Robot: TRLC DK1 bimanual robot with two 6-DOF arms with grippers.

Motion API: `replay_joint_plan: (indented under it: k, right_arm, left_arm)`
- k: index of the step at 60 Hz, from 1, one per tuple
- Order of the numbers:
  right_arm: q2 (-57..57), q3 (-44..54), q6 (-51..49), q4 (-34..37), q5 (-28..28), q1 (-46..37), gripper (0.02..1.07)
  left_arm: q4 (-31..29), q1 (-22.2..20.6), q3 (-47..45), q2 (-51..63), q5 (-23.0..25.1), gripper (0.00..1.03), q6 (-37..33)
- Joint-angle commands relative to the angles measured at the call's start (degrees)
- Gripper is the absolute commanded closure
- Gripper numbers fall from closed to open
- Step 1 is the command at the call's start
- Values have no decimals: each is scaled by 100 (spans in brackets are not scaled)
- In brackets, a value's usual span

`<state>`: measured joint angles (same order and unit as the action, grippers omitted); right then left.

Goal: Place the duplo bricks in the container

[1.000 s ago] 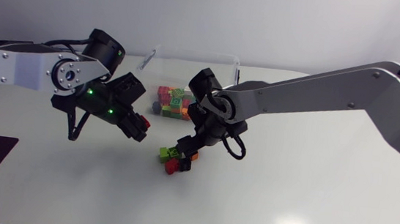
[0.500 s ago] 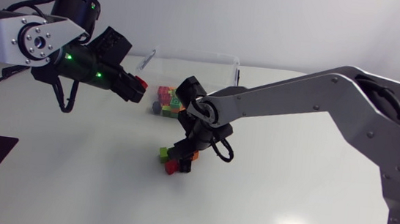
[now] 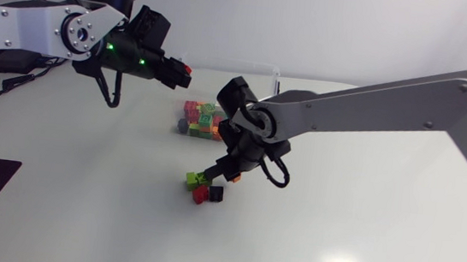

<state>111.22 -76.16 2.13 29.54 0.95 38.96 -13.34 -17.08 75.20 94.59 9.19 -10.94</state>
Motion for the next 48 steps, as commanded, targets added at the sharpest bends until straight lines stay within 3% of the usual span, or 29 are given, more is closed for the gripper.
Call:
replay_joint_plan:
  k: [1, 23, 27, 31, 33, 35, 48]
  right_arm:
    - [-426, 163, -37, 52, 37, -143, 92]
    - [-1340, -136, -125, 52, -183, -741, 92]
    - [-1384, -285, -125, 34, -244, -873, 92]
    - [-1384, -444, -125, 17, -306, -960, 92]
    - [-1384, -558, -134, -10, -315, -996, 92]
    - [-1384, -637, -134, -27, -341, -1022, 92]
    - [-1278, -1068, -108, -449, -332, -1040, 92]
  left_arm:
    - [95, -41, 434, 385, 65, 70, 259]
    - [201, -76, 1726, 1572, -154, 66, 496]
    - [271, -102, 1823, 1712, -286, 57, 496]
    - [508, -155, 1849, 1835, -559, 36, 470]
    - [640, -173, 1814, 1853, -611, 15, 435]
    - [710, -173, 1779, 1844, -638, 5, 435]
    - [464, 38, 1454, 1282, -664, 5, 329]
